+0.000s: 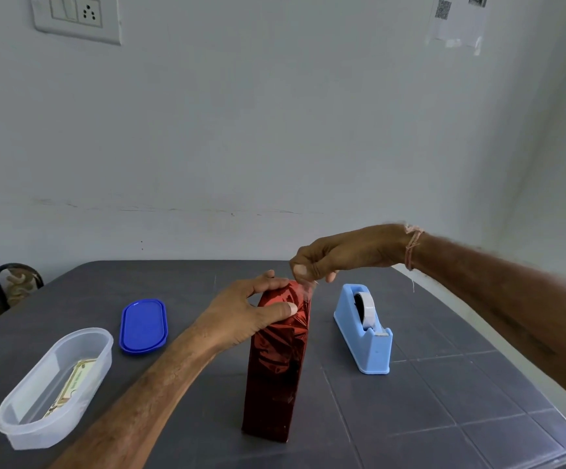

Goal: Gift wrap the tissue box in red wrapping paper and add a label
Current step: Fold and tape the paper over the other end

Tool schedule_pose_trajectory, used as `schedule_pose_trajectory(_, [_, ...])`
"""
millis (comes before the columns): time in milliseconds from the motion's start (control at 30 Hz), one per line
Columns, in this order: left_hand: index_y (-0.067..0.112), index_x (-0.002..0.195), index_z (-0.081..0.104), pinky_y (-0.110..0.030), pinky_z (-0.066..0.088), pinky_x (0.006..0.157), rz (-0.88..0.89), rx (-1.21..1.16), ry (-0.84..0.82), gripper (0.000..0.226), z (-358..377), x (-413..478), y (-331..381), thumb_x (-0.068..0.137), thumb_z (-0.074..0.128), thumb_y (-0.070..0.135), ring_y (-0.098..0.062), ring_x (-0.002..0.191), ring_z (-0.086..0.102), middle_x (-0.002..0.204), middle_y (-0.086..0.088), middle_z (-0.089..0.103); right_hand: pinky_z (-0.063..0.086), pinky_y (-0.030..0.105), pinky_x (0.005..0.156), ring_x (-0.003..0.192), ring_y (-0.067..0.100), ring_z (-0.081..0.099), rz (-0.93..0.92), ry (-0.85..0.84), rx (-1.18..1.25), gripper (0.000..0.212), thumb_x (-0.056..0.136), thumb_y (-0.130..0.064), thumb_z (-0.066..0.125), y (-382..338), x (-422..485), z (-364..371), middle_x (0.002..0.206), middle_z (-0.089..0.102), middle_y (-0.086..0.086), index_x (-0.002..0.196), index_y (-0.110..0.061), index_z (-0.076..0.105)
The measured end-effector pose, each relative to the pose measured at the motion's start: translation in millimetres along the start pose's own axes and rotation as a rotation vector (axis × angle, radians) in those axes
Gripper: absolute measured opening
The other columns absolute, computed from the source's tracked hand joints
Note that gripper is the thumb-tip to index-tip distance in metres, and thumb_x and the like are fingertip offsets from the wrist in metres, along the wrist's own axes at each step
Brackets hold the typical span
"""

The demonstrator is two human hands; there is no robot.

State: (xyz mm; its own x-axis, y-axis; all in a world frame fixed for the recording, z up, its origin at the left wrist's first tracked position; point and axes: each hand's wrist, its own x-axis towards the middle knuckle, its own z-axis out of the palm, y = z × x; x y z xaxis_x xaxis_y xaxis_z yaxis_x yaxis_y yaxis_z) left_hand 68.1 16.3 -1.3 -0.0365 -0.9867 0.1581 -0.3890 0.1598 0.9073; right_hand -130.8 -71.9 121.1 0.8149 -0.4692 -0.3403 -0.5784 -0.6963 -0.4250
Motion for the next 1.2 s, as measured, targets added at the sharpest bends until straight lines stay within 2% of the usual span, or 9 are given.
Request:
schedule_pose_trajectory(67, [0.05, 0.13, 0.063, -0.05, 0.035, 0.12, 0.004, 0.005, -0.003, 0.054, 0, 1, -1, 0.079, 0.082, 0.05, -0.009, 0.146, 0.039, 0.158, 0.027, 0.036, 0.044, 0.031, 0.094, 0.089, -0.008, 0.054, 0.015, -0.012, -0.025, 0.034, 0.108, -0.041, 0.046, -4, 2, -2, 0.091, 0.058, -0.018, 0.101, -0.012, 0.061])
schedule_pose_trajectory(167, [0.057, 0.123, 0.064, -0.053, 0.036, 0.119, -0.006, 0.007, -0.022, 0.052, 0, 2, -4, 0.074, 0.082, 0.058, -0.012, 0.141, 0.048, 0.155, 0.027, 0.042, 0.044, 0.033, 0.097, 0.087, -0.017, 0.056, 0.047, -0.056, -0.021, 0.032, 0.107, -0.039, 0.047, -10, 6, -3, 0.087, 0.063, -0.031, 0.084, -0.046, 0.067])
schedule_pose_trajectory(267, [0.057, 0.125, 0.064, -0.055, 0.034, 0.119, 0.001, 0.007, -0.037, 0.069, 1, 3, -5, 0.059, 0.077, 0.074, -0.013, 0.138, 0.051, 0.153, 0.031, 0.044, 0.044, 0.033, 0.099, 0.089, -0.017, 0.056, 0.075, -0.089, -0.063, 0.047, 0.107, -0.041, 0.046, -18, 11, -3, 0.092, 0.063, -0.028, 0.068, -0.059, 0.064])
schedule_pose_trajectory(433, [0.048, 0.134, 0.061, -0.056, 0.028, 0.122, -0.012, -0.033, -0.05, 0.069, -1, 3, -6, 0.07, 0.081, 0.064, -0.011, 0.146, 0.041, 0.153, 0.038, 0.036, 0.044, 0.033, 0.095, 0.094, -0.007, 0.054, 0.099, -0.123, -0.092, 0.047, 0.107, -0.045, 0.045, -21, 20, -2, 0.098, 0.059, -0.02, 0.066, -0.054, 0.064])
schedule_pose_trajectory(600, [0.049, 0.131, 0.064, -0.056, 0.03, 0.121, -0.008, -0.016, -0.052, 0.083, -1, 3, -4, 0.054, 0.075, 0.08, -0.011, 0.143, 0.044, 0.153, 0.039, 0.036, 0.042, 0.032, 0.092, 0.096, -0.004, 0.053, 0.116, -0.106, -0.101, 0.03, 0.106, -0.046, 0.047, -14, 25, -1, 0.107, 0.059, -0.011, 0.085, -0.029, 0.06])
schedule_pose_trajectory(733, [0.044, 0.137, 0.061, -0.053, 0.022, 0.125, 0.012, -0.003, -0.032, 0.069, 0, 3, -2, 0.074, 0.08, 0.062, -0.009, 0.15, 0.033, 0.158, 0.031, 0.034, 0.044, 0.029, 0.09, 0.104, 0.0, 0.054, 0.118, -0.1, -0.081, 0.021, 0.102, -0.05, 0.052, -10, 27, 1, 0.119, 0.06, -0.009, 0.084, -0.046, 0.062])
schedule_pose_trajectory(833, [0.044, 0.138, 0.061, -0.053, 0.02, 0.126, 0.02, 0.0, -0.02, 0.065, 0, 1, -2, 0.077, 0.079, 0.057, -0.007, 0.151, 0.03, 0.159, 0.029, 0.034, 0.046, 0.03, 0.093, 0.114, 0.006, 0.054, 0.146, -0.085, -0.144, 0.014, 0.1, -0.052, 0.055, -11, 29, 1, 0.13, 0.059, -0.005, 0.09, -0.046, 0.061])
schedule_pose_trajectory(967, [0.045, 0.135, 0.062, -0.055, 0.019, 0.126, 0.018, -0.012, -0.02, 0.061, 0, 0, 0, 0.078, 0.08, 0.053, -0.007, 0.152, 0.028, 0.16, 0.025, 0.035, 0.046, 0.042, 0.107, 0.122, 0.013, 0.054, 0.142, -0.083, -0.23, 0.019, 0.095, -0.062, 0.058, -10, 32, 1, 0.121, 0.058, -0.014, 0.078, -0.057, 0.064])
schedule_pose_trajectory(1200, [0.043, 0.14, 0.059, -0.051, 0.019, 0.126, 0.008, 0.013, -0.016, 0.068, 0, -1, 2, 0.076, 0.079, 0.057, -0.007, 0.152, 0.027, 0.161, 0.025, 0.033, 0.044, 0.047, 0.102, 0.106, 0.008, 0.054, 0.148, -0.079, -0.357, 0.025, 0.094, -0.062, 0.06, -16, 30, 4, 0.107, 0.054, -0.017, 0.073, -0.048, 0.062])
